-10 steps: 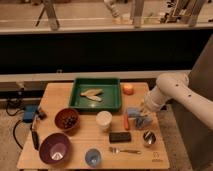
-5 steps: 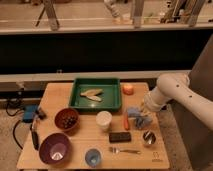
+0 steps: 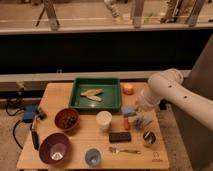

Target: Wipe purple bowl with sponge

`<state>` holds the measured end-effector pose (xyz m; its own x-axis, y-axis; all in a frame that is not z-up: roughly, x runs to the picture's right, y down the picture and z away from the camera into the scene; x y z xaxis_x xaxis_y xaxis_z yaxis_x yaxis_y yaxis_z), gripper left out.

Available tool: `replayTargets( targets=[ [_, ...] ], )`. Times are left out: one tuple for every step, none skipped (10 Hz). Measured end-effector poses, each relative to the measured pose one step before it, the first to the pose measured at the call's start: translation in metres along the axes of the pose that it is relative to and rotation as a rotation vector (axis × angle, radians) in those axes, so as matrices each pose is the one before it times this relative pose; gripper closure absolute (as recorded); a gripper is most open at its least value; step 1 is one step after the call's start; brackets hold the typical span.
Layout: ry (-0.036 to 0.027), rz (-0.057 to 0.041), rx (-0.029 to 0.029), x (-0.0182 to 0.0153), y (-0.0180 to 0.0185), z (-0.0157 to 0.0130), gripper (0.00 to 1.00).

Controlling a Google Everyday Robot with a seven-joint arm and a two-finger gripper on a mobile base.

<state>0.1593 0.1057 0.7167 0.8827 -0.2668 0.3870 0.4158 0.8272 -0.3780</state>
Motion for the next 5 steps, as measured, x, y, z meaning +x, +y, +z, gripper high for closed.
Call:
replayTargets(
  targets=[
    [0.00424, -0.05376, 0.01241, -0.01876, -0.00631, -0.00847, 0.95],
    [-0.00326, -0.03543, 0.00644, -0.01202, -0.00352, -0.00481, 0.95],
    [-0.00761, -0.04453, 0.00545, -0.01547, -0.00359, -0.00468, 0.95],
    [-0.01211, -0.04776, -0.00142, -0.01842, -0.0022, -0.00038, 0.95],
    [-0.01245, -0.05016, -0.00412, -0.02089, -0.00451, 0.00266, 0.95]
  ],
)
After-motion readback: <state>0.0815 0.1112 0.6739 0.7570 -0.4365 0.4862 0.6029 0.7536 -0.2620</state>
